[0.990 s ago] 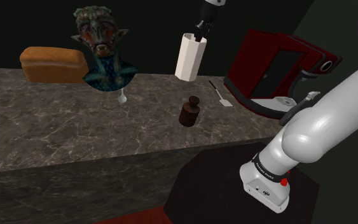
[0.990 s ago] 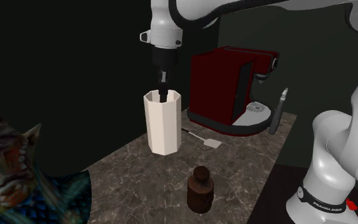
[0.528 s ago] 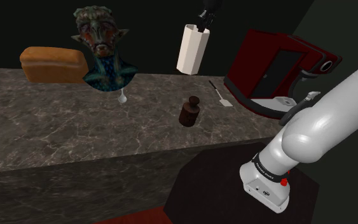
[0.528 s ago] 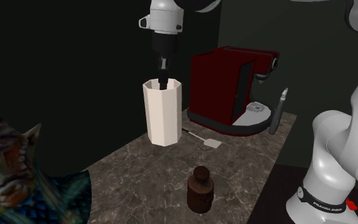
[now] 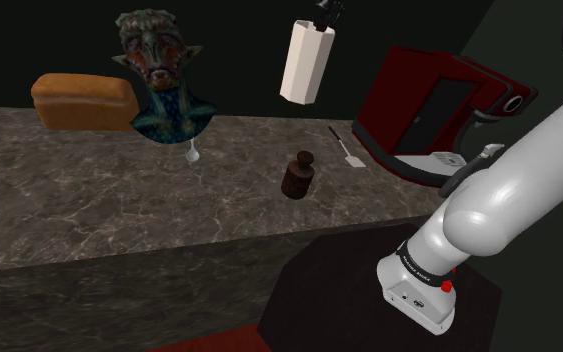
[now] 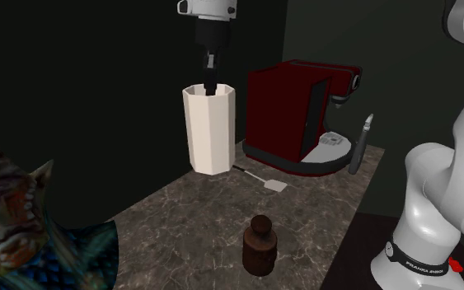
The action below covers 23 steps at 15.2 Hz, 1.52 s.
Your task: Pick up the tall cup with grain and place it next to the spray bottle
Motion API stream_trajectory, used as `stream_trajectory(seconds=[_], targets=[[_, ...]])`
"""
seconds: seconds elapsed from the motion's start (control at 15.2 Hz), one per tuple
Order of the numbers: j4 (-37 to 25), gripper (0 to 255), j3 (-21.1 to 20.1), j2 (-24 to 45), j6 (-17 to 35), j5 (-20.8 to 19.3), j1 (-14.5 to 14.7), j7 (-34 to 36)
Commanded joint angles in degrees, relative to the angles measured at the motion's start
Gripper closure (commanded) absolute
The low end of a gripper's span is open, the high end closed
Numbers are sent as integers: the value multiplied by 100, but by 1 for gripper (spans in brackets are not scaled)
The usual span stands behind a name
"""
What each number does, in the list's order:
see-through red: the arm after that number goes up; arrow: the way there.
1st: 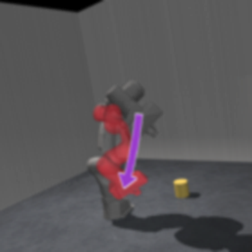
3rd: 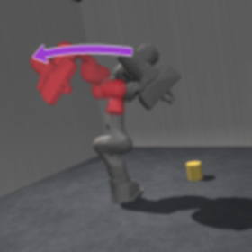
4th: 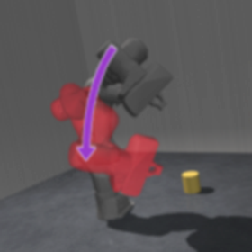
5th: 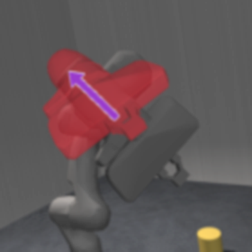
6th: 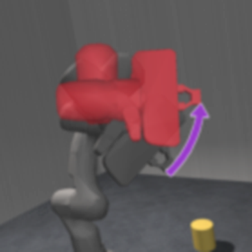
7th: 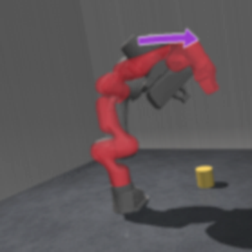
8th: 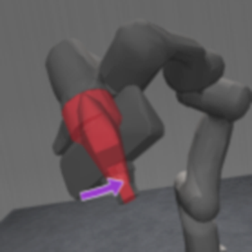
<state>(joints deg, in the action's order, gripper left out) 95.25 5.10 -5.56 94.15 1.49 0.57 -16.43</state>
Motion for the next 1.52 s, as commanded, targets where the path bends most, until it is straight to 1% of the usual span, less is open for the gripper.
stream_trajectory(seconds=[0.0, 0.66, 1.06, 1.45], targets=[[-209, 255, 3, 32, -174, 4, -2, -1], [-1383, 255, 19, 361, -1021, 35, -11, 1], [-27, 255, 201, -889, -917, -99, -178, -354], [939, 255, 435, -1979, -1037, -299, -367, -744]])
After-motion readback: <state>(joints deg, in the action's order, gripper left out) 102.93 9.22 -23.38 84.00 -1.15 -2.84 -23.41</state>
